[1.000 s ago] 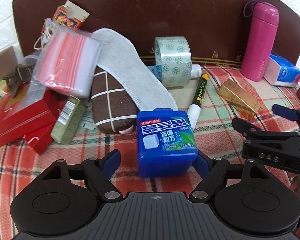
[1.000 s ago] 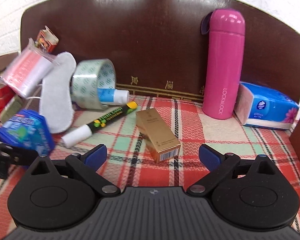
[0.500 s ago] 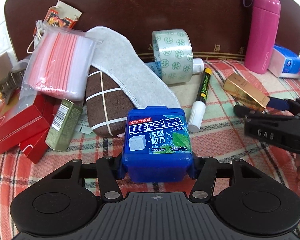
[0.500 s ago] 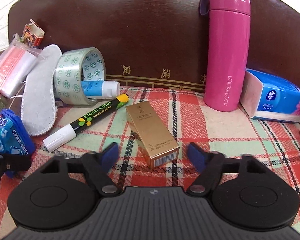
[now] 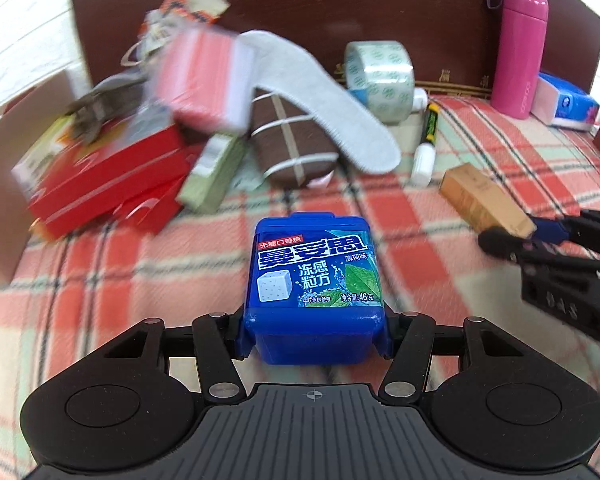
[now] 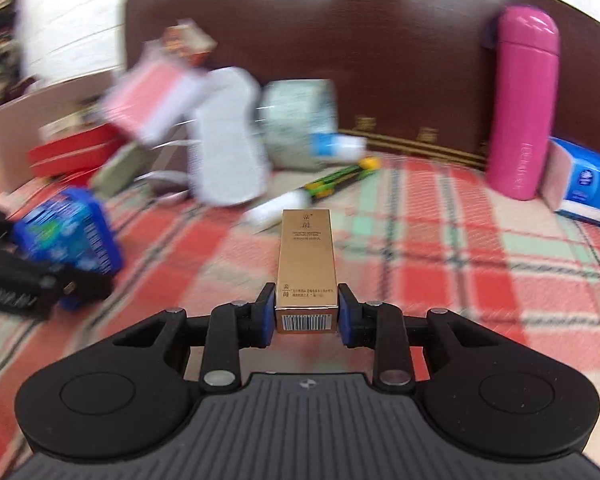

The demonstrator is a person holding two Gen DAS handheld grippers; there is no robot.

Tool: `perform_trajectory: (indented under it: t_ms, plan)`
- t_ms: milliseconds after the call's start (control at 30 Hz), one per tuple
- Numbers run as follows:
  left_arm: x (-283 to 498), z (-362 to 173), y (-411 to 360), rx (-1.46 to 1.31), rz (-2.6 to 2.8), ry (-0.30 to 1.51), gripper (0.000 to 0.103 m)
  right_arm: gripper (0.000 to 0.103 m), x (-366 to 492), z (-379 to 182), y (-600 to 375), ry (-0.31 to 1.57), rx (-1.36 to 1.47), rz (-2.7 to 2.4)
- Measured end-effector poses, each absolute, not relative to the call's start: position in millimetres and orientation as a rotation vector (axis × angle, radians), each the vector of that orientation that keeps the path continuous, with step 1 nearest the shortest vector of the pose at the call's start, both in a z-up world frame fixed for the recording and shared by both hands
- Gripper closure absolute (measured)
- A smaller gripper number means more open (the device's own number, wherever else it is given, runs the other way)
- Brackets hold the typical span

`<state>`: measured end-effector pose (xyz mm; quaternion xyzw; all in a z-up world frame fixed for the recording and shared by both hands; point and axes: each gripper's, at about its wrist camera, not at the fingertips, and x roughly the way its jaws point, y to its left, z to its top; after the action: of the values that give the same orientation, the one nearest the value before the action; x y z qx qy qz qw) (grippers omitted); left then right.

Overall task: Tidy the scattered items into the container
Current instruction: 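Grasp the blue gum box with the left tool while the right tool grasps the gold perfume box, then lift the gum box and perfume box and carry both toward the cardboard box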

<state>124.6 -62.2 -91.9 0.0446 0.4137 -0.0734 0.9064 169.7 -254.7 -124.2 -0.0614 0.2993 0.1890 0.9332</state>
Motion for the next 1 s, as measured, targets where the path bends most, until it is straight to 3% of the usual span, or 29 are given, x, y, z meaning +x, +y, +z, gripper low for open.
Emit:
perform_trajectory:
  t_ms: [267,367,533,700,800,833,933,1000]
  plan:
    - [85.5,-93.0,-19.1,0.007,-0.098,0.855,0.043,0.067,124.0,-118.3,-218.6,0.614,-0.157,0.492]
    - [86.8,-91.7,-16.1,-0.02,-0.087,0.863,0.032,0.067,123.9,-118.1,-217.5,0.615,-0.16,0.486]
    - [88.1,-93.3,-16.4,-0.04,-0.077,0.86,0.03,0.067,123.9,-118.8,-219.7,0.626,-0.133,0.483]
    - [89.6,-96.5,-15.2,-0.035,-0.071,0.85,0.026,0.058,127.2,-119.7,-219.1,0.635,-0.106,0.472]
    - [89.5,-97.1,-14.7,-0.028,-0.077,0.847,0.03,0.051,129.4,-120.3,-216.4,0.636,-0.106,0.471]
    - [89.4,-97.2,-14.3,-0.026,-0.079,0.845,0.036,0.05,130.1,-120.6,-215.7,0.637,-0.107,0.469]
    - [87.8,-97.8,-11.3,-0.019,-0.083,0.836,0.046,0.05,130.1,-121.0,-213.7,0.638,-0.118,0.466]
    - [86.6,-97.8,-8.6,-0.02,-0.088,0.83,0.046,0.052,129.7,-121.1,-212.5,0.638,-0.126,0.467]
